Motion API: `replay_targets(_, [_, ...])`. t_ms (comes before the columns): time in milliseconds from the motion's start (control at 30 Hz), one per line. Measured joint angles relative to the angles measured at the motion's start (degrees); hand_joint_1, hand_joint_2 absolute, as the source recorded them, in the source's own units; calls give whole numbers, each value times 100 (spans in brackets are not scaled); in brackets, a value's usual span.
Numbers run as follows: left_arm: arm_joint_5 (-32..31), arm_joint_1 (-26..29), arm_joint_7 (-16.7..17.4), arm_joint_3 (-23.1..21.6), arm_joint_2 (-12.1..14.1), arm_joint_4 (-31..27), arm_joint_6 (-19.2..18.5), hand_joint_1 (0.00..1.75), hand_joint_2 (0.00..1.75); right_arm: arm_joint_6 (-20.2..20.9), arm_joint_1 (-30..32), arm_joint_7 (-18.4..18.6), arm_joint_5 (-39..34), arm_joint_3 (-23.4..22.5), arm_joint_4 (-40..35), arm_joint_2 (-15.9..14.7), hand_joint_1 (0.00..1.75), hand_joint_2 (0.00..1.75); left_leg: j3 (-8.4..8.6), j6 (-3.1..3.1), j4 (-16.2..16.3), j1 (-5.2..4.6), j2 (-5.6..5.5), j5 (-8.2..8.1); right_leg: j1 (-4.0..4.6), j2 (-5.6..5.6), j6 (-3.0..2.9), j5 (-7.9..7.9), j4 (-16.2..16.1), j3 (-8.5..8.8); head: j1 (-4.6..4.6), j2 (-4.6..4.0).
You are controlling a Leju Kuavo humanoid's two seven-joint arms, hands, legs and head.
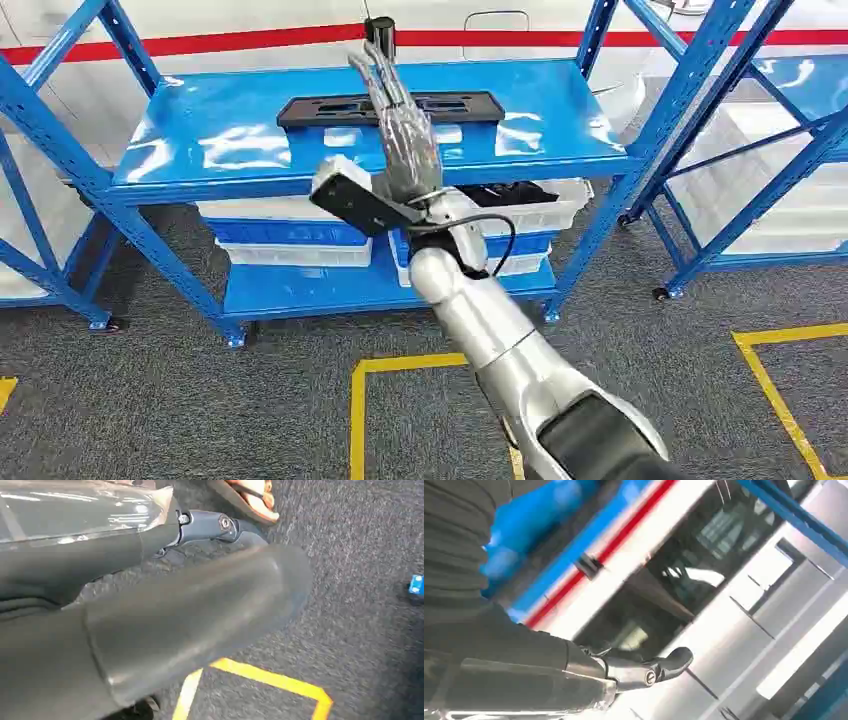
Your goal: Take the parts from the cabinet and place them on the table.
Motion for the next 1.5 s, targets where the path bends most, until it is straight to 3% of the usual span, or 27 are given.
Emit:
replay_targets(333, [-609,-188,122,190,-92,81,323,0,0,295,-899,937,830,188,107,-68,0,175,-5,0,0,0,-2,3,1,0,6,4,2,1,0,0])
replay_targets(567, [-710,-309,127,227,-107,81,498,0,0,17,-902,999,931,293,625,77,0,175,-8,2,1,0,-3,6,15,0,6,4,4,0,0,0])
replay_targets(967, [-824,-397,155,293,-107,76,472,0,0,216,-779,1169,1099,125,487,-6,0,175,-8,3,4,-5,-1,6,14,0,7,6,1,-1,0,0])
replay_targets(1000, [-830,-399,153,295,-105,76,461,0,0,229,-772,1173,1099,116,474,-9,0,175,-17,16,42,-25,-3,-5,-14,0,36,26,-24,-3,0,0])
replay_targets(1033, [-832,-403,151,295,-100,74,459,0,0,240,-771,1173,1099,107,457,-15,0,175,-38,31,65,-27,-7,-11,-94,0,59,35,-20,-14,-2,0])
replay_targets(1100, [-832,-414,146,295,-96,68,437,0,0,269,-777,1176,1099,105,415,-17,0,175,-65,35,61,-1,0,-14,-93,1,64,39,-36,-24,0,0])
replay_targets(1133, [-832,-426,146,295,-94,55,415,0,0,288,-797,1178,1099,101,366,-15,0,175,-26,67,-18,19,5,16,-58,1,79,31,-35,-20,0,0])
replay_targets(1167, [-832,-424,146,297,-101,50,385,0,0,297,-798,1178,1101,90,348,-24,0,175,14,95,-72,70,26,49,-65,2,69,-23,64,-81,2,0])
replay_targets(1200, [-832,-435,146,297,-109,48,363,0,0,308,-836,1178,1101,79,332,-24,0,175,22,127,-91,61,26,59,-46,1,15,-149,381,-256,4,0])
replay_targets(1267, [-832,-438,157,299,-94,44,337,0,0,358,-852,1184,1095,59,332,-41,0,175,20,137,-91,59,31,49,-45,5,-72,-482,1440,-876,13,0])
replay_targets(1300, [-832,-437,166,302,-90,44,330,0,0,376,-844,1184,1084,46,335,-66,0,175,19,138,-87,56,28,39,-33,6,-72,-562,1851,-1138,15,0])
replay_targets(1333, [-837,-432,179,302,-83,42,326,0,0,411,-831,1193,1054,18,335,-87,0,175,28,129,-87,54,19,28,-30,6,-51,-532,2016,-1294,13,0])
replay_targets(1367, [-837,-431,184,306,-81,41,326,0,0,424,-831,1191,1025,-4,335,-100,0,175,43,114,-83,56,9,10,-31,5,-15,-403,1894,-1305,15,0])
replay_targets(1400, [-837,-430,184,310,-81,35,326,0,0,435,-836,1184,990,-15,335,-109,0,175,72,93,-75,62,-5,-19,-34,4,41,-151,1502,-1176,15,0])
replay_targets(1467, [-828,-430,160,321,-81,26,323,0,0,443,-859,1128,951,-31,337,-113,0,175,132,22,-29,75,-10,-118,-60,-9,124,428,368,-734,18,0])
replay_targets(1500, [-813,-432,153,337,-70,26,321,0,0,443,-876,1112,935,-42,352,-142,0,175,119,-33,15,35,-4,-176,-37,-8,54,381,247,-623,13,0])
